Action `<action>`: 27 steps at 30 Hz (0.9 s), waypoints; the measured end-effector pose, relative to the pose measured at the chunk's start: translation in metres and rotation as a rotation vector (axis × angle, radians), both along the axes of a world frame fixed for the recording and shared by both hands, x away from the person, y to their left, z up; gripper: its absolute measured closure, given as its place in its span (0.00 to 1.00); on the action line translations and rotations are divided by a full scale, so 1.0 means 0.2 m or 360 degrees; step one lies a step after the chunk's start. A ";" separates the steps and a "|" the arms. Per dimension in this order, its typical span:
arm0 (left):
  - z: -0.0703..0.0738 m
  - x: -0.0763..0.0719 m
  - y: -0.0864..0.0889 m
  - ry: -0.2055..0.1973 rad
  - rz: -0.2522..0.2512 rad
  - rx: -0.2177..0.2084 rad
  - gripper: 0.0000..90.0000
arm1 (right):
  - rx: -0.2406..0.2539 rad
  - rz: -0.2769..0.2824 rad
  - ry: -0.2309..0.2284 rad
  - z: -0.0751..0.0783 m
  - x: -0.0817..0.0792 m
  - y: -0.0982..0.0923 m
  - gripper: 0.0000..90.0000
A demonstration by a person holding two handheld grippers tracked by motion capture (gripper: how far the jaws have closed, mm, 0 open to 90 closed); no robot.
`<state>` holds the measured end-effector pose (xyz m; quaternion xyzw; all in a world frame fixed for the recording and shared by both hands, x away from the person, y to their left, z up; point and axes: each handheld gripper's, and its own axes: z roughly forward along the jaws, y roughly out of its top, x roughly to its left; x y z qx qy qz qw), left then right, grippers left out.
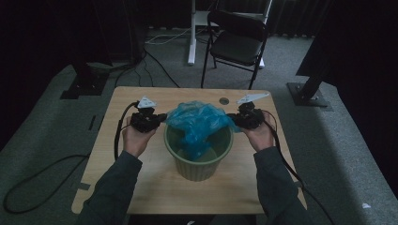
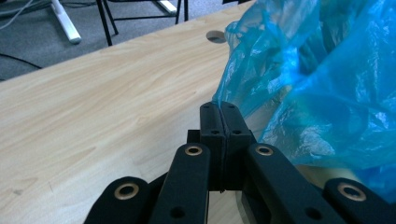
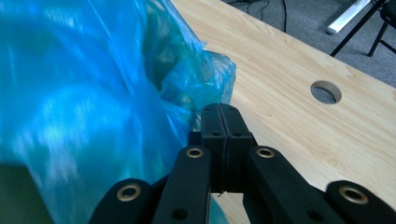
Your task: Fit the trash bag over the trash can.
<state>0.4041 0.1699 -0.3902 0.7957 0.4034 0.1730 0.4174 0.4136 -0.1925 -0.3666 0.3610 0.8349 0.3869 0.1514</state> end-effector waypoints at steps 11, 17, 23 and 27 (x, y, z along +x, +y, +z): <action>-0.04 -0.07 0.13 0.0071 -0.0003 -0.0130 0.97 | 0.0045 0.0061 0.0047 -0.02 -0.10 -0.10 0.99; -0.05 -0.16 0.14 0.0083 -0.0094 -0.0170 0.94 | 0.0115 0.0170 0.0092 -0.03 -0.17 -0.13 0.97; -0.07 -0.23 0.11 0.0093 -0.0190 -0.0190 0.93 | 0.0136 0.0194 0.0135 -0.06 -0.19 -0.14 0.97; -0.07 -0.25 0.08 0.0094 -0.0218 -0.0196 0.94 | 0.0129 0.0280 0.0201 -0.11 -0.21 -0.11 0.97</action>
